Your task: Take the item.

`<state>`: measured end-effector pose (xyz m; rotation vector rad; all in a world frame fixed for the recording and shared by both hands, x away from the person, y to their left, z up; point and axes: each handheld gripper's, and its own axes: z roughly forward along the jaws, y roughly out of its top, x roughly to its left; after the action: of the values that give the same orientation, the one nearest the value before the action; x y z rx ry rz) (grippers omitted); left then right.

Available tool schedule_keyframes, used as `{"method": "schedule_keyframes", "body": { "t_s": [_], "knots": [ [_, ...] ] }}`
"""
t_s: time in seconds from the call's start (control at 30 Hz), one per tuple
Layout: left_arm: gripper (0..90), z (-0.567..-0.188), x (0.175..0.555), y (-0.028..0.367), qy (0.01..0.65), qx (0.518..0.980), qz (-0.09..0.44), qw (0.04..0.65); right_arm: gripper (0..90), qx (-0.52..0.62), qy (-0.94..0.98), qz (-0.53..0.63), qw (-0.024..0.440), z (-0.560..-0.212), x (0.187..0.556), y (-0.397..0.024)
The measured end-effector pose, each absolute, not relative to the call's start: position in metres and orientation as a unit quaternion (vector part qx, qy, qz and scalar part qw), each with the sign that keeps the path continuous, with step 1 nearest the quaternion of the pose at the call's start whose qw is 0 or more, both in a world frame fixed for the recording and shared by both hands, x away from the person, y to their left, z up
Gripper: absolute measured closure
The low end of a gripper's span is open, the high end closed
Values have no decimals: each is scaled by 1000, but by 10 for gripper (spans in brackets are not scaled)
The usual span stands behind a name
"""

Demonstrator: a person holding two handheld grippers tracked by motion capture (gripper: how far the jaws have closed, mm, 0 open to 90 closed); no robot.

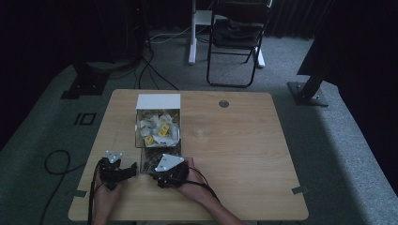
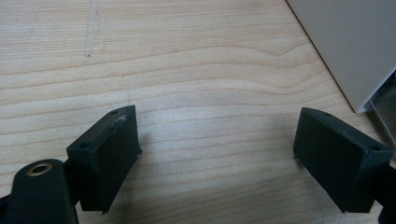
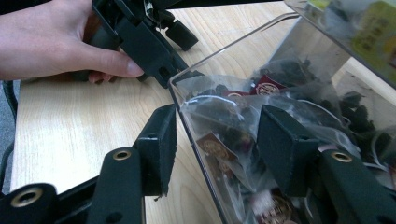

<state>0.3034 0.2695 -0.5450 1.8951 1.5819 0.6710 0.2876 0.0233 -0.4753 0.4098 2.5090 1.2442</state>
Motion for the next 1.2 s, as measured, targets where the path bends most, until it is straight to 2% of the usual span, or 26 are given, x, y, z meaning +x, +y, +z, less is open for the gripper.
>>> {"method": "schedule_keyframes", "body": {
  "t_s": [0.07,0.33,0.53,0.7,1.2],
  "knots": [
    [151,-545,303,269,592,710,251,288,507,144,876,434,154,-476,289,26],
    [151,-545,303,269,593,708,251,289,752,157,873,438,145,-473,293,26],
    [151,-545,303,269,593,708,251,289,873,163,870,443,139,-473,295,23],
    [151,-545,303,269,593,708,251,289,899,164,869,445,142,-472,294,22],
    [151,-545,303,269,593,708,251,289,900,168,864,456,135,-465,295,18]
  ]
}}
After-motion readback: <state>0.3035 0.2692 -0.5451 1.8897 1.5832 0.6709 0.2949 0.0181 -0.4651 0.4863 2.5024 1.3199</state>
